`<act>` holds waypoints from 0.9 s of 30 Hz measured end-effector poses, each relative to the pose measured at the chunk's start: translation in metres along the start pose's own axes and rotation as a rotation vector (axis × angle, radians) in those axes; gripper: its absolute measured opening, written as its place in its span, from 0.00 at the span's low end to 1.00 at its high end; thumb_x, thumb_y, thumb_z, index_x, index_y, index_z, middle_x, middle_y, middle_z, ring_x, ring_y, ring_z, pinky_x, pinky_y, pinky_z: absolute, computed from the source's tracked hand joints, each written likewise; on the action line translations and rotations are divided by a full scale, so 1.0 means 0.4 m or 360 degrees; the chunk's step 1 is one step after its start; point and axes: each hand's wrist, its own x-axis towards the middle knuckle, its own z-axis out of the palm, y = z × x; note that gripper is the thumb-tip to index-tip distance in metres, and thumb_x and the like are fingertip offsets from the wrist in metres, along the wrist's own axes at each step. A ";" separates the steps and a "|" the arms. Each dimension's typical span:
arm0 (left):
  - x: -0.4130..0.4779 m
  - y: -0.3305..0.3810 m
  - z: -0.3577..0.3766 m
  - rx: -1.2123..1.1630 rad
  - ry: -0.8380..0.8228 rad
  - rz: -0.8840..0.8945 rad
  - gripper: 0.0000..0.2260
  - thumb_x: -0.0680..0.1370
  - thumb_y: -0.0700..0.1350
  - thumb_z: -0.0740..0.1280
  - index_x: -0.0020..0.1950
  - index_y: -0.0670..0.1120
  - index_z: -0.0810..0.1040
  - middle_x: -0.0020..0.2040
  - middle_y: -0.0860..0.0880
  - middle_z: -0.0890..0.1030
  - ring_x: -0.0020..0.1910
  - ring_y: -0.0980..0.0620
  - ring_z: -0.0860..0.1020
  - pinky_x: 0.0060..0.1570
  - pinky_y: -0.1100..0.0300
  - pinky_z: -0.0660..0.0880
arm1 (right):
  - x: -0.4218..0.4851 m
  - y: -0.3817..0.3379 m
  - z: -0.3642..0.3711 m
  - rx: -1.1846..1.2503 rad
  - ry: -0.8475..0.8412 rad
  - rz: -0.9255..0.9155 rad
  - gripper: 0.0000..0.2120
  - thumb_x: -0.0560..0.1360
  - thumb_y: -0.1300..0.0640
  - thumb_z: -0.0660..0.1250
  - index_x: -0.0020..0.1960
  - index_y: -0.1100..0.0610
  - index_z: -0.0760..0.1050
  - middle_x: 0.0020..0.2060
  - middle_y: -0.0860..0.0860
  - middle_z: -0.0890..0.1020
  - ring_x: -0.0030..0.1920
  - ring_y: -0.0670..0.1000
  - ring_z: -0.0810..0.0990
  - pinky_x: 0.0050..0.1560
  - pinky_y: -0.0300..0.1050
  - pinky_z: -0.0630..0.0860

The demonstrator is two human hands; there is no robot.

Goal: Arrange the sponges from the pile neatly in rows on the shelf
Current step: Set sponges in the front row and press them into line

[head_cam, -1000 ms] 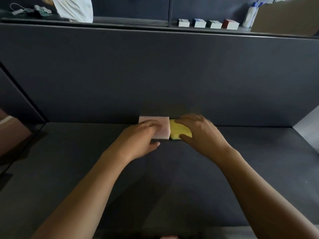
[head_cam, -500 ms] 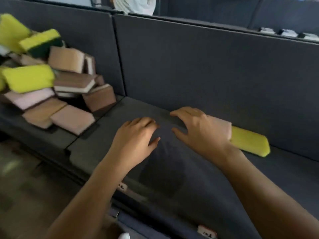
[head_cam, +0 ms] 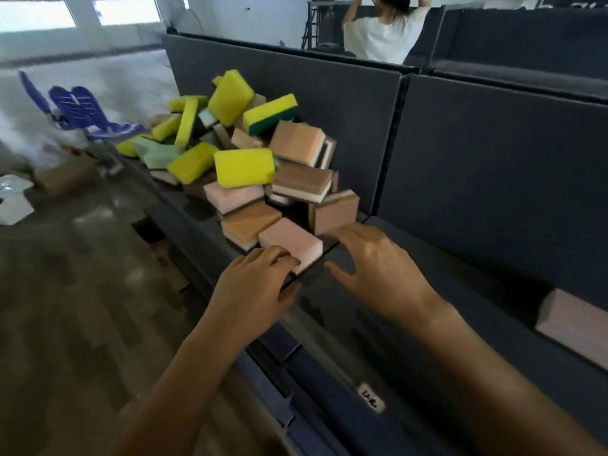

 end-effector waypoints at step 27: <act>0.278 -0.198 0.047 -0.0114 0.0271 0.0433 0.27 0.71 0.47 0.74 0.69 0.48 0.71 0.68 0.48 0.71 0.65 0.47 0.73 0.59 0.53 0.73 | 0.123 -0.056 0.130 -0.0024 -0.0139 0.0442 0.28 0.73 0.45 0.68 0.70 0.44 0.62 0.63 0.46 0.72 0.61 0.51 0.73 0.53 0.45 0.76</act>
